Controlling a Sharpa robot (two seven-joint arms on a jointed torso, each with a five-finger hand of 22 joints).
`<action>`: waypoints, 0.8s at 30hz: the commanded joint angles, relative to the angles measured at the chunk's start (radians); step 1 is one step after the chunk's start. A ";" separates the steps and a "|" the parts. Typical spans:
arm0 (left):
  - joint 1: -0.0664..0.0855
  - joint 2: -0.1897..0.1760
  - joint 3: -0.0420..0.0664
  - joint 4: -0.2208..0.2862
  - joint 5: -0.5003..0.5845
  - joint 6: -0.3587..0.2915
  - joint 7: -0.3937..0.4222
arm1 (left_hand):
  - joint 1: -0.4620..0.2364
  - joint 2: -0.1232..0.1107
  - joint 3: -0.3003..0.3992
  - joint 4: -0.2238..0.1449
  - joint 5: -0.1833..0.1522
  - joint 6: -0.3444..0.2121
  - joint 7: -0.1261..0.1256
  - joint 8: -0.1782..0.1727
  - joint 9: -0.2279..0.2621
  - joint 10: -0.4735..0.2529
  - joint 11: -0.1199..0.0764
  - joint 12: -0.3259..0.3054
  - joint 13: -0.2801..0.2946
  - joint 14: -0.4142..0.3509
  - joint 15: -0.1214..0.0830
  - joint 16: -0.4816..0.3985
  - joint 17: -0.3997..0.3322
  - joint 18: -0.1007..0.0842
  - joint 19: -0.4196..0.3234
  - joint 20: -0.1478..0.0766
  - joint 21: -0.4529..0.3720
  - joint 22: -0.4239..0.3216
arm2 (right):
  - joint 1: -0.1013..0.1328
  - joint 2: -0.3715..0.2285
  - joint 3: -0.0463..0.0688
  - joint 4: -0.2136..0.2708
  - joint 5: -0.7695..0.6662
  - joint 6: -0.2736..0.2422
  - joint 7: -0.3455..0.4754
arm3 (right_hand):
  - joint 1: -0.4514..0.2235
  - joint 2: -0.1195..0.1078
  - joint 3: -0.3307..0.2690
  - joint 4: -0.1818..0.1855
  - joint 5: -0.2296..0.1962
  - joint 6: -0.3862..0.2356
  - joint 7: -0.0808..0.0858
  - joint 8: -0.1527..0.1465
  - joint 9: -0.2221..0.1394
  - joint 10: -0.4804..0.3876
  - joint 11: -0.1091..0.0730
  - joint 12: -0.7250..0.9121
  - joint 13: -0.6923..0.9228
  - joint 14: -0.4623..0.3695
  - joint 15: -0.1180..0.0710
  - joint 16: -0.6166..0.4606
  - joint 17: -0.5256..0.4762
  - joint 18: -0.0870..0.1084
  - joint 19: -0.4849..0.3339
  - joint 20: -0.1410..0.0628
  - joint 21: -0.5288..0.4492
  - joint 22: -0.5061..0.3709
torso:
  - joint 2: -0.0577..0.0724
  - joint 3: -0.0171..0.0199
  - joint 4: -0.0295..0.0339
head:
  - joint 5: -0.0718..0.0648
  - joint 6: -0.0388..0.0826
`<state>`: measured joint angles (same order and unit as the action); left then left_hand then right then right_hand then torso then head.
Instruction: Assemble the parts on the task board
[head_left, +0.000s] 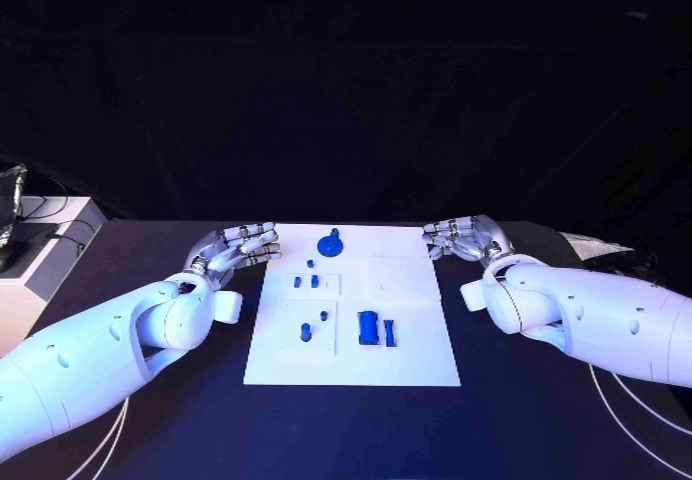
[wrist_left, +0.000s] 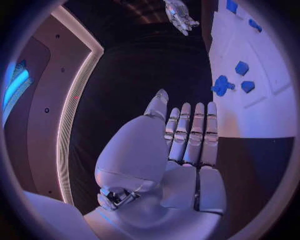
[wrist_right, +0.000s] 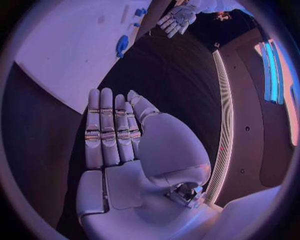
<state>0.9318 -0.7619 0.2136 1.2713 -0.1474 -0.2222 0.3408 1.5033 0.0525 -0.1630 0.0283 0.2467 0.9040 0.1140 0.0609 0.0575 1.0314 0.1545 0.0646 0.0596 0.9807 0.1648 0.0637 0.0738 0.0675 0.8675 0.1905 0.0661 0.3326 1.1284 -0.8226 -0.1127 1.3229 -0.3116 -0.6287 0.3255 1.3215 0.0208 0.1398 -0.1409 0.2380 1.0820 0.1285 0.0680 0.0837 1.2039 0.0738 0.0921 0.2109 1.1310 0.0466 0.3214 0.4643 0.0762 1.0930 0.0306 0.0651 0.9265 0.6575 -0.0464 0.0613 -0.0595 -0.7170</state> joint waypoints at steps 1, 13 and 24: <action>0.003 0.013 0.002 -0.021 0.006 -0.049 0.025 | -0.029 -0.008 -0.002 -0.012 -0.003 -0.047 -0.006 -0.007 -0.003 -0.044 0.003 -0.003 -0.002 -0.075 0.012 -0.006 -0.013 -0.001 -0.055 0.024 -0.002 -0.057 | -0.002 0.022 0.001 -0.030 0.116 0.094 0.083 | -0.010 -0.001 0.003 0.002 -0.005 -0.035 0.004 -0.007 -0.016 -0.020 0.022 -0.029 -0.088 -0.017 0.029 -0.096 -0.086 -0.009 -0.050 0.023 -0.006 -0.048 | -0.015 0.0042 -0.0073 | 0.004 0.025; 0.011 0.022 -0.014 -0.016 0.010 -0.070 0.017 | -0.715 -0.052 0.163 -0.028 -0.247 -0.904 -0.114 -0.061 -0.058 -1.031 -0.154 -0.065 -0.060 -0.981 -0.165 -0.064 -0.074 -0.068 -0.867 -0.191 -0.066 -0.333 | -0.012 0.044 0.013 -0.025 0.107 0.032 0.062 | -0.558 -0.021 -0.140 0.141 -0.238 -1.082 -0.129 -0.068 -0.084 -1.204 -0.074 -0.092 -0.211 -1.131 -0.047 -0.321 -0.464 -0.076 -1.093 -0.031 -0.065 -0.927 | -0.034 0.0120 -0.0177 | 0.015 0.052; 0.070 0.000 -0.125 0.158 0.086 -0.335 0.107 | -1.503 -0.052 0.163 -0.028 -0.247 -0.904 -0.114 -0.061 -0.058 -1.031 -0.154 -0.065 -0.060 -0.981 -0.165 -0.064 -0.074 -0.068 -0.867 -0.191 -0.066 -0.333 | -0.065 0.043 0.093 0.193 0.271 -0.107 0.168 | -1.322 -0.021 -0.140 0.141 -0.238 -1.082 -0.129 -0.068 -0.084 -1.204 -0.074 -0.092 -0.211 -1.131 -0.047 -0.321 -0.464 -0.076 -1.093 -0.031 -0.065 -0.927 | -0.111 0.0453 -0.0599 | 0.058 0.115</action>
<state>0.9985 -0.7614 0.0882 1.4139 -0.1084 -0.4200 0.3802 0.2601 -0.0001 -0.0132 0.0041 0.0201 0.0424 0.0057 0.0078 0.0037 0.0418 0.0099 0.0072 0.0035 0.0428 0.0108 0.0067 0.0035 0.0206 0.0454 0.0166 0.0080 0.0083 1.0663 -0.7791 -0.0203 1.5037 -0.1191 -0.6662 0.4218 0.2241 0.0004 0.0127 -0.0053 0.0183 0.0707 0.0087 0.0071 0.0043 0.1112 0.0080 0.0077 0.0039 0.1291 0.0071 0.0075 0.0108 0.0138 0.0627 0.0060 0.0080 0.0431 0.5681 -0.0107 0.0132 -0.0074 -0.6123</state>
